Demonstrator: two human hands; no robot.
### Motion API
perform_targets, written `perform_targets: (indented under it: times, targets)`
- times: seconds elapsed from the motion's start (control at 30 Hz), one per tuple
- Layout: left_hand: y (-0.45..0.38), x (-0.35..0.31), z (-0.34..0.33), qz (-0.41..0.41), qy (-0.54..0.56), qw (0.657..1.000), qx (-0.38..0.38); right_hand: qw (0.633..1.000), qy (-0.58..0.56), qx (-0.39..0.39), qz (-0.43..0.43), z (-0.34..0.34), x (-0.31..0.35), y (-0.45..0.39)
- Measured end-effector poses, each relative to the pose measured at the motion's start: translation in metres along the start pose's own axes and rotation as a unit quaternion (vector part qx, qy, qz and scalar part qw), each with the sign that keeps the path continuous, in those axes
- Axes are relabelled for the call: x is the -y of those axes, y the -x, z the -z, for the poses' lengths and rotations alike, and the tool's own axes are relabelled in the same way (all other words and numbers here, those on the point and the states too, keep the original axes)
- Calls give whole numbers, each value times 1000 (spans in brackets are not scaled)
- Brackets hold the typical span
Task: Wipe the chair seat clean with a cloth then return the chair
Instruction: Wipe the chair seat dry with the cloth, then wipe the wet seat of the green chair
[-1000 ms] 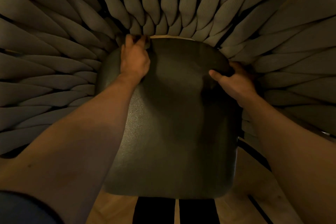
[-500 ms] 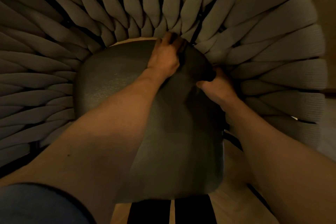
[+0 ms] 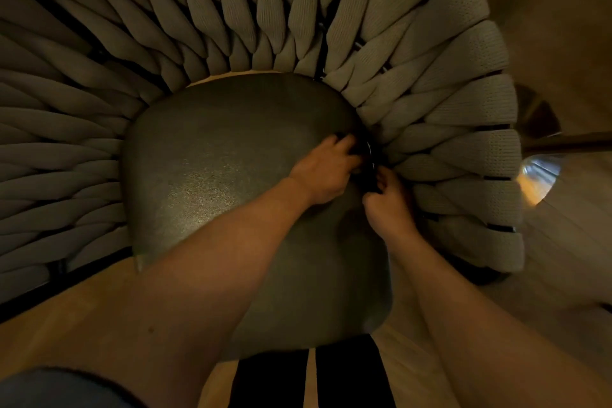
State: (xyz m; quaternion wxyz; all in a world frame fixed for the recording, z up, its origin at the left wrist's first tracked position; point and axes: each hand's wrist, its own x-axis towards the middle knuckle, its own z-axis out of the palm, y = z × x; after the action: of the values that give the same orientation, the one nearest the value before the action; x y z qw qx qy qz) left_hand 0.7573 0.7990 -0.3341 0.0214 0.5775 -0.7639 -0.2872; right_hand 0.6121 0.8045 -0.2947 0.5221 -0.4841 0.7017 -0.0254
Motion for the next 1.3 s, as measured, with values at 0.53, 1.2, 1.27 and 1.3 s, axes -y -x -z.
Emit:
perform_targets:
  times: [0.53, 1.2, 1.27, 1.3]
  targets:
    - [165, -95, 44, 382, 784, 478, -105, 954, -211, 157, -145, 51, -14, 129]
    - [259, -194, 150, 371, 746, 508, -216, 898, -315, 293, -93, 102, 71, 250]
    - [266, -200, 153, 380, 732, 516, -231, 889, -338, 292, -100, 103, 75, 258]
    - [269, -203, 154, 384, 726, 519, -238, 885, -344, 296, -105, 103, 75, 262]
